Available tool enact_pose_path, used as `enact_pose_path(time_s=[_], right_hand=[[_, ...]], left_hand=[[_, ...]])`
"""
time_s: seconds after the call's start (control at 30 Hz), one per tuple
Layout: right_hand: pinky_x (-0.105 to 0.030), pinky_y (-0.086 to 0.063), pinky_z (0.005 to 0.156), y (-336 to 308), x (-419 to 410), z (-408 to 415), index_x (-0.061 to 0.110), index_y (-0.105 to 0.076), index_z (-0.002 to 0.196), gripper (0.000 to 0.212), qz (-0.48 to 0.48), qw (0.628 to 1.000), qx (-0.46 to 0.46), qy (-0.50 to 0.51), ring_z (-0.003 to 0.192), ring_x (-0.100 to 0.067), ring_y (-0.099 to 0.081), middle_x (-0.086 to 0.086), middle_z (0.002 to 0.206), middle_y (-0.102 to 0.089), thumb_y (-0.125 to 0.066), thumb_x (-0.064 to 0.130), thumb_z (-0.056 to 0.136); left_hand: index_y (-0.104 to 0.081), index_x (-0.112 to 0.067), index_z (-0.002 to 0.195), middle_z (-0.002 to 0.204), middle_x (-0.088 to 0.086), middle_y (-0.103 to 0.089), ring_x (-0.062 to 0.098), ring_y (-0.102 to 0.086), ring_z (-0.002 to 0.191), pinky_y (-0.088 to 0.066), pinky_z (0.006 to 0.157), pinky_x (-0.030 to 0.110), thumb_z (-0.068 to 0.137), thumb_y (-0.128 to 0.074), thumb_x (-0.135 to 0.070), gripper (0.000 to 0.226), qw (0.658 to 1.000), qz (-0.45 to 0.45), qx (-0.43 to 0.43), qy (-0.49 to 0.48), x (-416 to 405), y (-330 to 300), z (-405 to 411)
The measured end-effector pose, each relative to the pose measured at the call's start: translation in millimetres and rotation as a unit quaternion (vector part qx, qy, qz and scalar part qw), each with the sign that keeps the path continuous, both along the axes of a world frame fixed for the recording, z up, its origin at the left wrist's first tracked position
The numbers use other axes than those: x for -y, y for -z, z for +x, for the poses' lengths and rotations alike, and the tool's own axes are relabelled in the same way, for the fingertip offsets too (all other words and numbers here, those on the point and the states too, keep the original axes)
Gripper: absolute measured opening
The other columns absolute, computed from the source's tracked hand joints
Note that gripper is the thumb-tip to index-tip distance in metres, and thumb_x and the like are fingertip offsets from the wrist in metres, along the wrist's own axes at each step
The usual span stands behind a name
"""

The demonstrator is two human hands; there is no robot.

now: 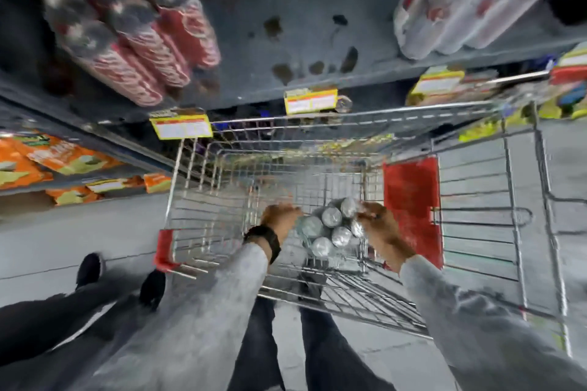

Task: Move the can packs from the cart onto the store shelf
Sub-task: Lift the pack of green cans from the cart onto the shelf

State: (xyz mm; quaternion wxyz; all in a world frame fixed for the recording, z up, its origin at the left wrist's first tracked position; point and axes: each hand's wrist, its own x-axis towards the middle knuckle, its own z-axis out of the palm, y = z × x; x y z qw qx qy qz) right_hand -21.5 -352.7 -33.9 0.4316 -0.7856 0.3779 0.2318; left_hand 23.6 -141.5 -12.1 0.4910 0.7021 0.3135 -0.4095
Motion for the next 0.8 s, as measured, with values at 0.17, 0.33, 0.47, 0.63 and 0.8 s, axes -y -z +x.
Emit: enact_pose_path(time_s=[0.17, 0.33, 0.47, 0.63, 0.8], right_hand=[[-0.038, -0.058, 0.077, 48.5, 22.8, 2.6, 0.008, -0.067, 0.125, 0.034, 0.035, 0.998, -0.037, -0.037, 0.094, -0.033, -0.070, -0.016, 0.108, -0.075, -0.064, 0.027, 0.097], [-0.024, -0.058, 0.069, 72.1, 41.7, 18.9, 0.001, -0.074, 0.111, 0.027, 0.094, 0.993, -0.045, -0.054, 0.090, -0.025, -0.070, -0.020, 0.119, -0.075, -0.058, 0.021, 0.102], [-0.048, -0.058, 0.094, 77.4, 44.8, 26.0, -0.011, -0.071, 0.108, 0.028, 0.109, 0.993, -0.039, -0.011, 0.110, -0.040, -0.070, -0.028, 0.117, -0.073, -0.062, 0.014, 0.099], [-0.041, -0.055, 0.066, 60.4, 39.3, 26.6, -0.004, -0.070, 0.089, 0.029, 0.064, 0.996, -0.045, -0.033, 0.072, -0.025, -0.063, -0.018, 0.085, -0.071, -0.068, 0.024, 0.097], [-0.020, -0.052, 0.044, -7.8, 29.9, 28.3, 0.018, -0.079, 0.085, 0.009, 0.006, 0.999, 0.025, -0.039, 0.050, -0.004, -0.061, 0.001, 0.081, -0.079, -0.073, 0.021, 0.092]], left_hand=[[-0.063, -0.013, 0.101, 0.103, 0.011, -0.059, 0.025, -0.054, 0.087, -0.042, 0.075, 0.033, 0.101, -0.056, -0.030, 0.018, 0.982, -0.035, -0.145, -0.114, 32.0, 61.3, -22.2], [-0.065, -0.014, 0.110, 0.091, 0.010, -0.069, 0.024, -0.061, 0.075, -0.052, 0.063, 0.028, 0.102, -0.053, -0.037, 0.027, 0.965, -0.022, -0.149, -0.214, 47.7, 91.7, -35.8], [-0.064, -0.003, 0.120, 0.101, 0.012, -0.069, 0.022, -0.061, 0.070, -0.056, 0.064, 0.034, 0.098, -0.061, -0.047, 0.049, 0.971, 0.024, -0.140, -0.192, 44.5, 96.7, -43.3], [-0.071, -0.006, 0.114, 0.103, 0.008, -0.062, 0.024, -0.060, 0.102, -0.053, 0.106, 0.042, 0.099, -0.062, -0.033, 0.032, 0.986, 0.055, -0.094, -0.125, 27.9, 81.0, -40.9], [-0.068, -0.006, 0.088, 0.101, 0.016, -0.064, 0.024, -0.057, 0.095, -0.052, 0.090, 0.037, 0.092, -0.070, -0.013, 0.008, 0.985, 0.056, 0.001, -0.164, 14.4, 4.5, -35.2]])
